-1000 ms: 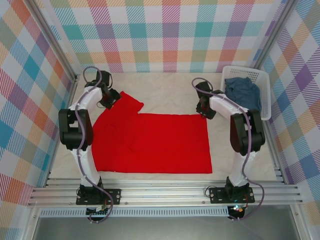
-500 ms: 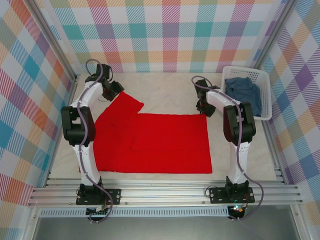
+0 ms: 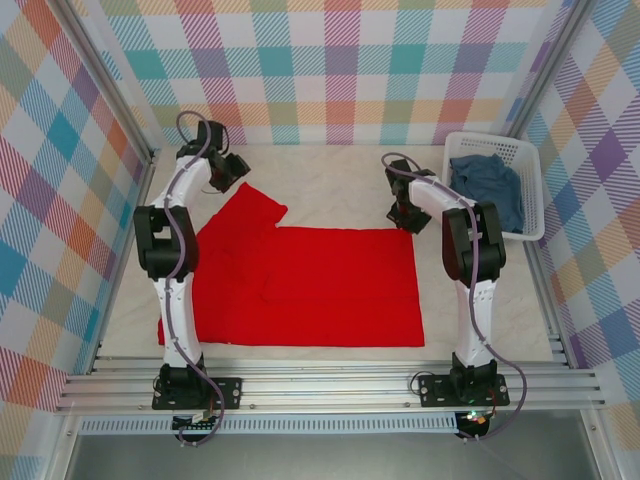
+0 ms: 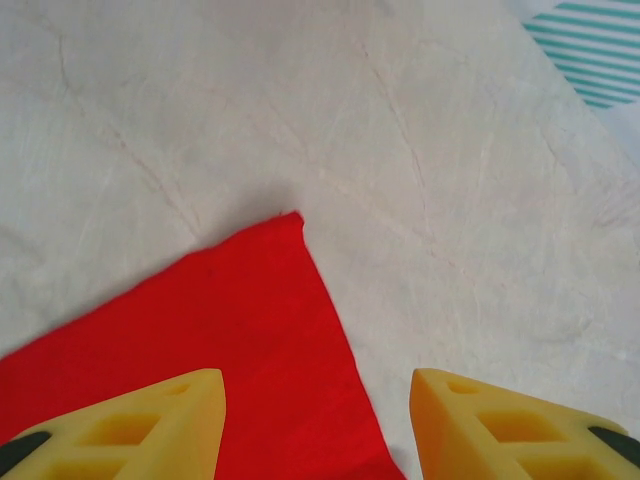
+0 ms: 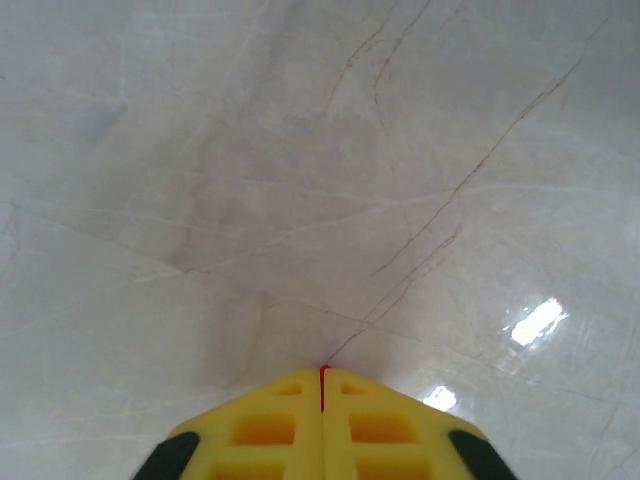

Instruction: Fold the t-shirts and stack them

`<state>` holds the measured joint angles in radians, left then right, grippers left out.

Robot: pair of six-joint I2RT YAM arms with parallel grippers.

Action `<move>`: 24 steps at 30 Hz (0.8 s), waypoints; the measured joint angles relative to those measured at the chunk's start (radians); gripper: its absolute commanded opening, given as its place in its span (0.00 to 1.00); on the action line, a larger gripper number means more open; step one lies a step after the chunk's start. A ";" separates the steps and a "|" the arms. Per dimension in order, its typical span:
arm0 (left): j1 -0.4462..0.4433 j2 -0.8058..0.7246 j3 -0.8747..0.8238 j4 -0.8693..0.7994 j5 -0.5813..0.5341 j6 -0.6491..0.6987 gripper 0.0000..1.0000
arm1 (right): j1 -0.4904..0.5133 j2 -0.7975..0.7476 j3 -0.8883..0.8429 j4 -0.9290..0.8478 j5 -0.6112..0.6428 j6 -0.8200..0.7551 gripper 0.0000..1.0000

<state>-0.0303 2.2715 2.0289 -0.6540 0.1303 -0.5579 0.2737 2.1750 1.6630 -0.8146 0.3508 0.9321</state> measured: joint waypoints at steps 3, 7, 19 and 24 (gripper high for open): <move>0.000 0.058 0.072 0.003 -0.036 0.020 0.52 | 0.000 0.001 0.006 -0.010 -0.002 -0.001 0.00; -0.008 0.143 0.162 -0.008 -0.096 0.050 0.51 | 0.000 0.002 0.007 -0.021 -0.007 -0.001 0.00; -0.046 0.319 0.298 -0.024 -0.210 0.115 0.45 | 0.001 0.001 0.005 -0.021 -0.046 0.000 0.00; -0.068 0.321 0.306 -0.030 -0.211 0.127 0.34 | 0.001 0.001 0.002 -0.020 -0.054 0.000 0.00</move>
<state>-0.0978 2.5927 2.3344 -0.6838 -0.0803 -0.4305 0.2745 2.1761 1.6646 -0.8349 0.2966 0.9318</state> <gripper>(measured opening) 0.381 0.044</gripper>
